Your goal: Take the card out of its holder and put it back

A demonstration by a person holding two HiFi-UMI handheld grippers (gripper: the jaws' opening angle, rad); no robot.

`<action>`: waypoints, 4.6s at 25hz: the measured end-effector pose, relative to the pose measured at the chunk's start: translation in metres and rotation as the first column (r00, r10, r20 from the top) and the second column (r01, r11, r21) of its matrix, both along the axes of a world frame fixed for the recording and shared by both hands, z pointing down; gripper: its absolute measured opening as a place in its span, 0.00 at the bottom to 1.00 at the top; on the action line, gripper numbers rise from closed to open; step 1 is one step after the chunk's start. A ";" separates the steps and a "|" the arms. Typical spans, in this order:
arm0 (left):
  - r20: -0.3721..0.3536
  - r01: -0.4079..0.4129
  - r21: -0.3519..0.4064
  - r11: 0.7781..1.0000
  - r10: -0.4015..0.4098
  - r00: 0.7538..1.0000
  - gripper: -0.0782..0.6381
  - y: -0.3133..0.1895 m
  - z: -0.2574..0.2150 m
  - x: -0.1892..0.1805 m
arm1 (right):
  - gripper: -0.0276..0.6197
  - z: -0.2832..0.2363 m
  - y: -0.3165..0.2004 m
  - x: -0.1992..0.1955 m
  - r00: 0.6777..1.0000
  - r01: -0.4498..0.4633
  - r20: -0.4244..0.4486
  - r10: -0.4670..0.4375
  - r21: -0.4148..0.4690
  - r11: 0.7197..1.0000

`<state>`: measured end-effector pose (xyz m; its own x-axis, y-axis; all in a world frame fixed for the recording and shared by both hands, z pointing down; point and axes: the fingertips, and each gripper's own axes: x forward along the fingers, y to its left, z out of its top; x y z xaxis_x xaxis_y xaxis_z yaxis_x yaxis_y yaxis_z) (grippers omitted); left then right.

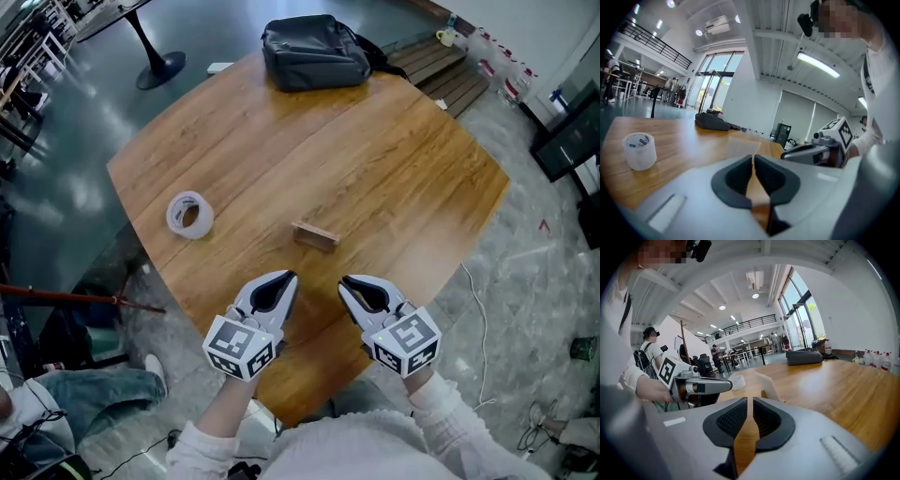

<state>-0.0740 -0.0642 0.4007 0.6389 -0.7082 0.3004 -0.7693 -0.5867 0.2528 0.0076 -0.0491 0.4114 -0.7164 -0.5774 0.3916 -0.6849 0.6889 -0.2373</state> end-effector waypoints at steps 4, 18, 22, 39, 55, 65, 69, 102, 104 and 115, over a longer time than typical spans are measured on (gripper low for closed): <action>0.010 -0.005 0.003 1.000 0.005 1.000 0.19 -0.022 0.011 -0.005 | 0.11 0.011 -0.019 0.002 1.000 0.003 -0.015 -0.003 0.003 1.000; 0.103 -0.082 0.038 0.996 0.077 0.992 0.25 -0.081 0.043 -0.005 | 0.21 0.038 -0.064 -0.006 0.996 0.022 -0.083 -0.018 0.041 0.999; 0.105 -0.100 0.046 0.994 0.095 0.990 0.25 -0.090 0.045 -0.003 | 0.21 0.041 -0.073 -0.008 0.994 0.026 -0.106 -0.019 0.065 0.998; 0.138 -0.202 0.104 0.974 0.187 0.973 0.27 -0.097 0.040 0.008 | 0.12 0.034 -0.088 -0.010 0.986 0.053 -0.165 -0.022 0.186 0.981; 0.142 -0.205 0.145 0.968 0.185 0.972 0.22 -0.100 0.034 0.011 | 0.10 0.030 -0.091 -0.009 0.984 0.039 -0.178 0.004 0.233 0.972; 0.119 -0.187 0.167 0.968 0.168 0.979 0.21 -0.099 0.023 0.012 | 0.10 0.021 -0.092 -0.007 0.986 0.039 -0.169 0.005 0.253 0.967; 0.113 -0.183 0.172 0.968 0.165 0.980 0.19 -0.096 0.016 0.010 | 0.10 0.014 -0.092 -0.006 0.985 0.042 -0.170 0.005 0.271 0.962; 0.117 -0.128 0.320 0.939 0.095 0.989 0.17 -0.018 -0.089 0.018 | 0.10 -0.095 -0.024 0.007 0.990 0.071 -0.144 -0.008 0.434 0.898; 0.115 -0.123 0.321 0.939 0.091 0.989 0.17 -0.008 -0.092 0.019 | 0.10 -0.097 -0.014 0.007 0.990 0.073 -0.144 -0.011 0.434 0.898; 0.131 -0.115 0.327 0.938 0.076 0.988 0.17 0.010 -0.097 0.021 | 0.10 -0.105 0.008 0.008 0.993 0.050 -0.119 0.001 0.424 0.904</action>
<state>-0.0534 -0.0543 0.3036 0.6837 -0.7174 0.1335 -0.7175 -0.6943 -0.0560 0.0153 -0.0416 0.3066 -0.6978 -0.6901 0.1919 -0.6713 0.7235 0.1608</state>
